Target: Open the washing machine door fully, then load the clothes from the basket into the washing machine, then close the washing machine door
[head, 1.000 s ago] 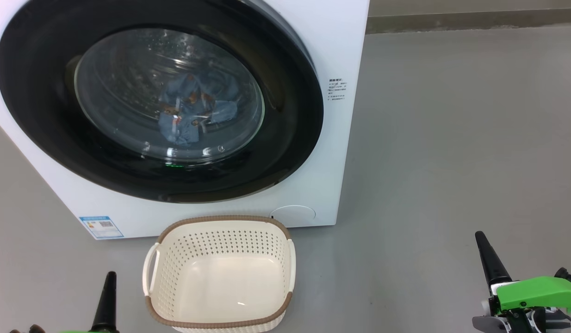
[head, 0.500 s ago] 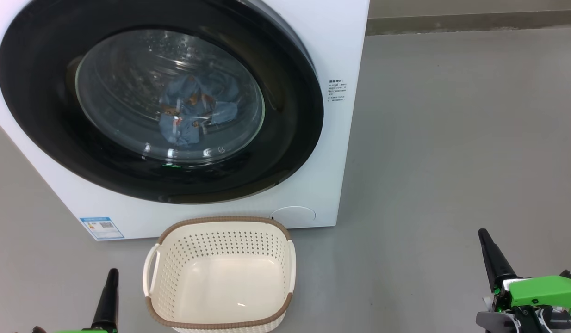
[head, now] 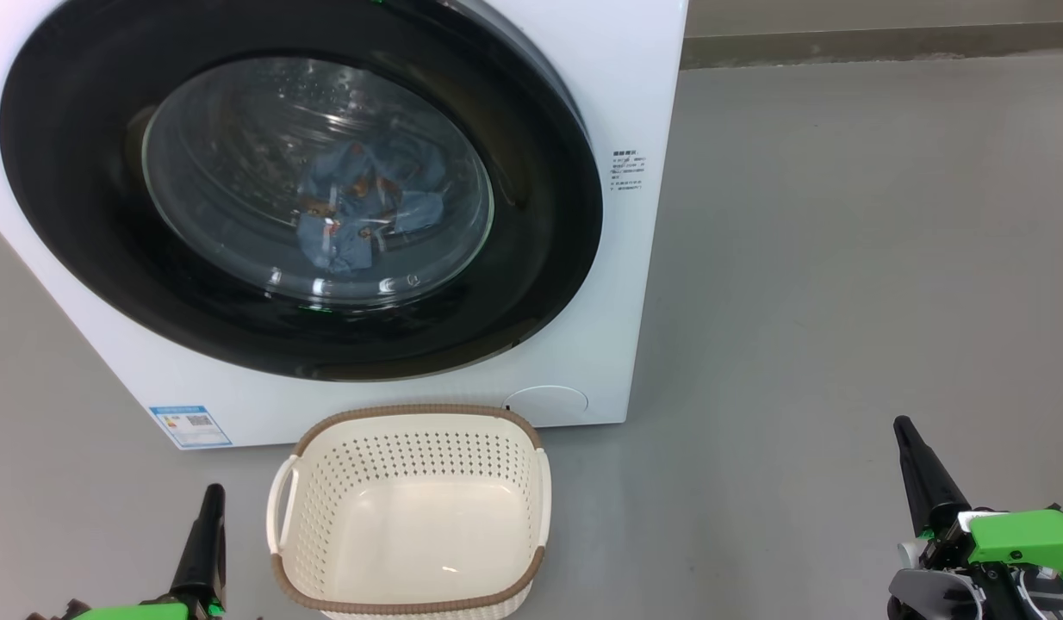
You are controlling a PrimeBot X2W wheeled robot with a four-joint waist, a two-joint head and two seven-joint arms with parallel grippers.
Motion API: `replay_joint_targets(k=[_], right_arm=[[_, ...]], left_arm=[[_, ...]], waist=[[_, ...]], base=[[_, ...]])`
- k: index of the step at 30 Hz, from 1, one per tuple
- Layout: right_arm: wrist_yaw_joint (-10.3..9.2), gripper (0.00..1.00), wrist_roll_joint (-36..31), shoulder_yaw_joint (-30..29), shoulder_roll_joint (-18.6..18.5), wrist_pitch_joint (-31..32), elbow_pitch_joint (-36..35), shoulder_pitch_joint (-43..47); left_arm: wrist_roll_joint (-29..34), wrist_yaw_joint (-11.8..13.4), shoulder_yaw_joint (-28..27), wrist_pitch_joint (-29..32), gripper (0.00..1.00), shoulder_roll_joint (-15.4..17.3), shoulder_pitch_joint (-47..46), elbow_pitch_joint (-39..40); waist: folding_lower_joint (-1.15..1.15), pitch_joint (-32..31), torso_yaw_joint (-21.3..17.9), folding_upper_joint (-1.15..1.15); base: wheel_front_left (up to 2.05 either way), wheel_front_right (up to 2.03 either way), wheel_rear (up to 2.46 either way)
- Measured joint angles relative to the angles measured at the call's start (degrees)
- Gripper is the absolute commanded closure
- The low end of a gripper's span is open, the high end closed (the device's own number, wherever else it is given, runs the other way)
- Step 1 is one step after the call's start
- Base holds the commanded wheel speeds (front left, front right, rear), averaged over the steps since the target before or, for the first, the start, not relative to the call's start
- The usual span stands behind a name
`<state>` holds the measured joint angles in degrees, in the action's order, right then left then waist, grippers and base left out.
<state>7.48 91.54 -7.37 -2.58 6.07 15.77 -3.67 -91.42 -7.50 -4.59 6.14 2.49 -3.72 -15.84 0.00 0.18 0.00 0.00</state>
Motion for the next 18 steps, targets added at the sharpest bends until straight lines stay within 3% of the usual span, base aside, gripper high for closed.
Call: replay_joint_targets(k=[18], right_arm=[[0.00, 1.00, 0.4, -0.1, 0.1, 0.0, 0.0, 0.0]], left_arm=[[-0.3, 0.0, -0.1, 0.0, 1.00, -0.1, 0.0, 0.0]], waist=[[0.00, 0.0, 0.0, 0.00]], base=[[0.00, 0.00, 0.00]])
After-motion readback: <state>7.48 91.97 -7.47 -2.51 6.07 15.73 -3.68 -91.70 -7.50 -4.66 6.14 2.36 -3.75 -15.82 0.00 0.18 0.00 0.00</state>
